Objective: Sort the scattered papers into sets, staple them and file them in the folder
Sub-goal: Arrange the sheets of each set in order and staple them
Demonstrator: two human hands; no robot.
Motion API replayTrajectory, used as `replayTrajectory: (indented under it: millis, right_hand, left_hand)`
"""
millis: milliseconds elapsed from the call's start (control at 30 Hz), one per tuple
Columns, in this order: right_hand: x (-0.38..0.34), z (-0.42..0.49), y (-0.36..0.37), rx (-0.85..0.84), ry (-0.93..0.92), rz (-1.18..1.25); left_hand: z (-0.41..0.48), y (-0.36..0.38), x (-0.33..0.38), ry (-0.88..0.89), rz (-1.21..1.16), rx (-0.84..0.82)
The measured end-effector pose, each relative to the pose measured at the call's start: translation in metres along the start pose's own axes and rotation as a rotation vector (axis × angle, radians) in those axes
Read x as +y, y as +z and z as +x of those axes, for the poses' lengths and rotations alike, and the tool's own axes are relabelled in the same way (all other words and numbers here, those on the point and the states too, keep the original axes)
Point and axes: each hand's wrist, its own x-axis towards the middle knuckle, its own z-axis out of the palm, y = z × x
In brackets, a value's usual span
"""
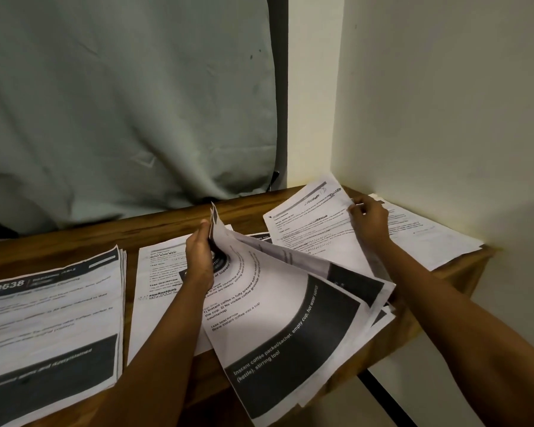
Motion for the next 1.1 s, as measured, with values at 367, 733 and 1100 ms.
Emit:
replayTrajectory:
  millis: [367,733,1100]
  right_hand:
    - [-0.007,-0.009,0.007,-0.090,-0.087,0.099]
    - [-0.012,-0.011,0.001,-0.175,-0.199,-0.400]
    - [-0.012,0.012,-0.019,-0.622,0.184,-0.199]
  left_hand:
    - [-0.009,0.006,0.000,0.058,0.058,-0.007]
    - [-0.007,0.005,-0.003,0.115,0.268,-0.026]
    - [-0.003,-0.007,0.003,0.212,0.589,-0.371]
